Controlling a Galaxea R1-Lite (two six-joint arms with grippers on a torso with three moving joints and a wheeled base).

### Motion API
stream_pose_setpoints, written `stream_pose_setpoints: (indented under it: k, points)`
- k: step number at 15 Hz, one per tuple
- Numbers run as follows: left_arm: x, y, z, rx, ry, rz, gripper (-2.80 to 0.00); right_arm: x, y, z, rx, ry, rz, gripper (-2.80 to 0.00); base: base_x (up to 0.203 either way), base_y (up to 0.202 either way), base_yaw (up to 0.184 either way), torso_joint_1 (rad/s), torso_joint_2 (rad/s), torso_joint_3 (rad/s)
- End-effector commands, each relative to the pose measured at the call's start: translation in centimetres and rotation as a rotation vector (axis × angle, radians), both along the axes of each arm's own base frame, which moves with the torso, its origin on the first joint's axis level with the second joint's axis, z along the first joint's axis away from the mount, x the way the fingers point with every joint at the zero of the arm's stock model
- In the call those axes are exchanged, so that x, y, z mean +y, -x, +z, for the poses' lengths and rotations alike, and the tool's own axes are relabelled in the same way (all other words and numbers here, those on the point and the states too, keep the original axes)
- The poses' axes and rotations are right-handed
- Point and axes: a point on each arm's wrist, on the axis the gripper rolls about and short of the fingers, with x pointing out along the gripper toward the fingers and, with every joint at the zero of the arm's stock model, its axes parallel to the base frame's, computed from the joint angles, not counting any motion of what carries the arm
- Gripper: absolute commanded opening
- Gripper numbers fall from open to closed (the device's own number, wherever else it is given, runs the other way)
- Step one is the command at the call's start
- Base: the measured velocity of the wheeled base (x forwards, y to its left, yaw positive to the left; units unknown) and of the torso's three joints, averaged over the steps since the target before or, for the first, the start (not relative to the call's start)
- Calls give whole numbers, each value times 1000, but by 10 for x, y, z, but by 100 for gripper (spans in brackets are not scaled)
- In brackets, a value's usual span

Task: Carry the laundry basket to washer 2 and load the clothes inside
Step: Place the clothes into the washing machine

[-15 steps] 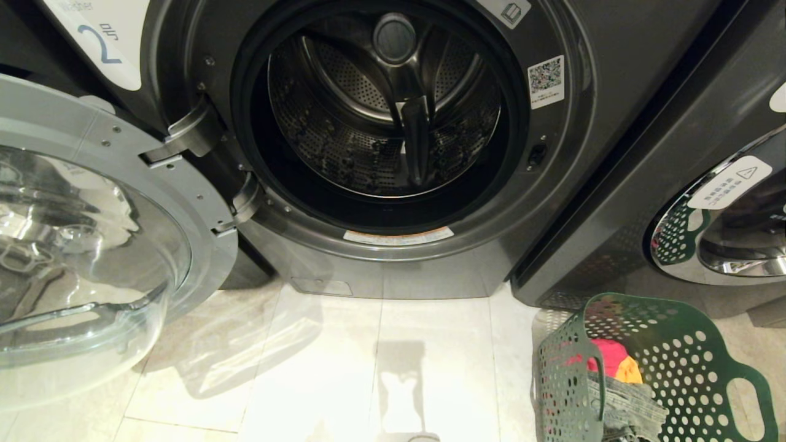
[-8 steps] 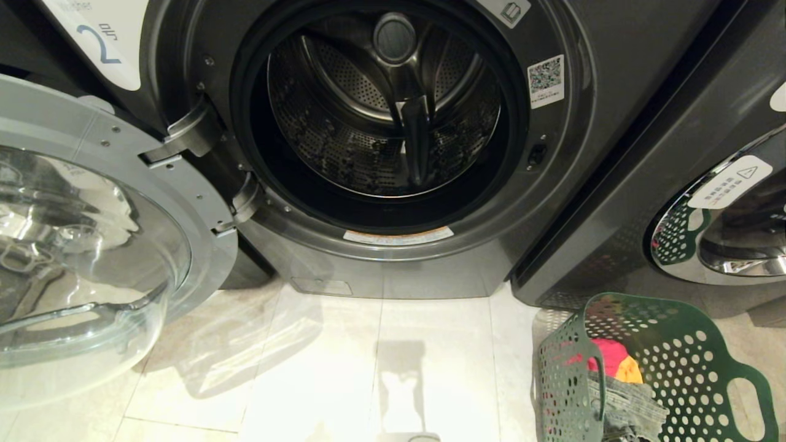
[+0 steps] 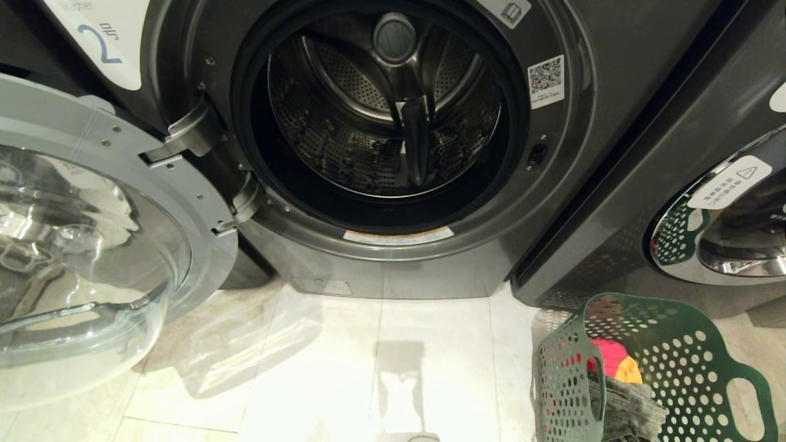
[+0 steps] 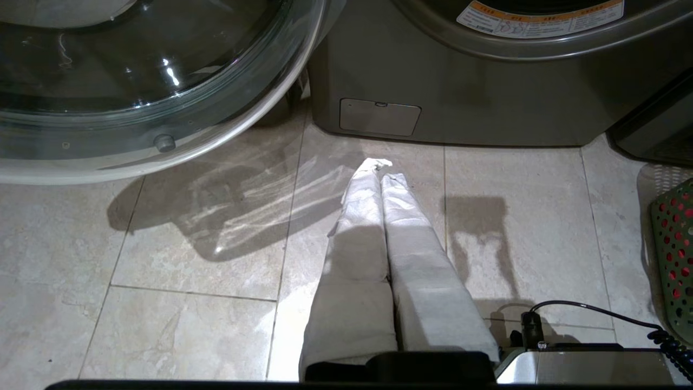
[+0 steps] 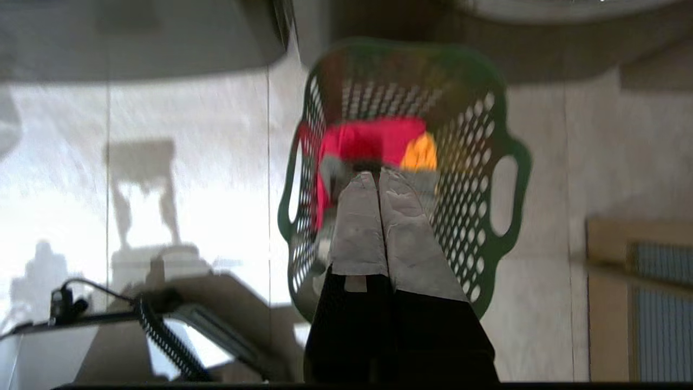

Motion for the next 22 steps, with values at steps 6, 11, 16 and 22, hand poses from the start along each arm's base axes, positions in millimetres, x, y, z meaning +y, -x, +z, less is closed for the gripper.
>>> stream_pose_setpoints:
  k: [6,11,16,22]
  points:
    - [0,-1,-3,7,1,1,-280,-11,-171,-79,484,-38,-83,-280,0,0,0,0,0,0]
    - [0,-1,-3,7,1,1,-280,-65,-217,-110,454,10,-239,-280,0,0,0,0,0,0]
    - [0,-1,-3,8,1,1,-280,-82,-191,-136,567,-47,-313,-280,0,0,0,0,0,0]
    - [0,-1,-3,8,1,1,-280,-88,-195,-188,662,-173,-209,0,0,0,0,0,0,0]
